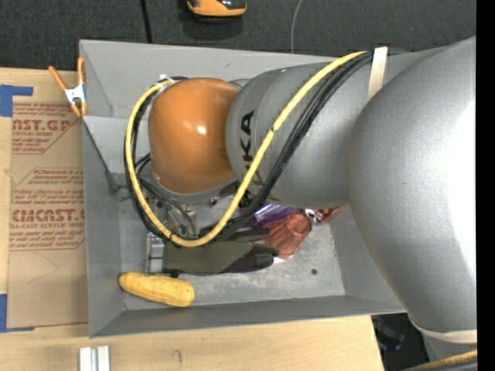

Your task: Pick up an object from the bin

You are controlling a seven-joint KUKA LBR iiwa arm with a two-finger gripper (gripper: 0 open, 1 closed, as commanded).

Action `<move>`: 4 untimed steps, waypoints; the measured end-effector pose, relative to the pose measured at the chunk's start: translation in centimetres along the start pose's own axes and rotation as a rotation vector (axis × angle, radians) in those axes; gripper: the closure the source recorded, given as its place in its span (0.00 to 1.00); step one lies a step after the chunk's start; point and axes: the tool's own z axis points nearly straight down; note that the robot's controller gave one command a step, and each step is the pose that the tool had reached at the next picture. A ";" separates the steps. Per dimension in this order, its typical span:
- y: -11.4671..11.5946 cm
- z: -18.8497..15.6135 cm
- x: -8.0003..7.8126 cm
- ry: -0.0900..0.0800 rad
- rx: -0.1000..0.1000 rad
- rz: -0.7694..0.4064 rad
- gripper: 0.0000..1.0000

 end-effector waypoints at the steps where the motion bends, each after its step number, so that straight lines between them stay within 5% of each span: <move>1: 0.0 0.0 0.0 0.000 0.000 0.000 0.00; 2: -2.8 4.5 1.5 -0.006 -0.001 -0.060 0.00; 3: -2.2 10.3 2.0 -0.002 0.000 -0.039 0.00; 4: -3.3 11.8 3.0 0.001 0.001 -0.274 1.00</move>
Offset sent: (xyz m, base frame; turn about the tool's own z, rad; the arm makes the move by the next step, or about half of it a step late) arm -0.0312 -0.0608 -0.0946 -0.1165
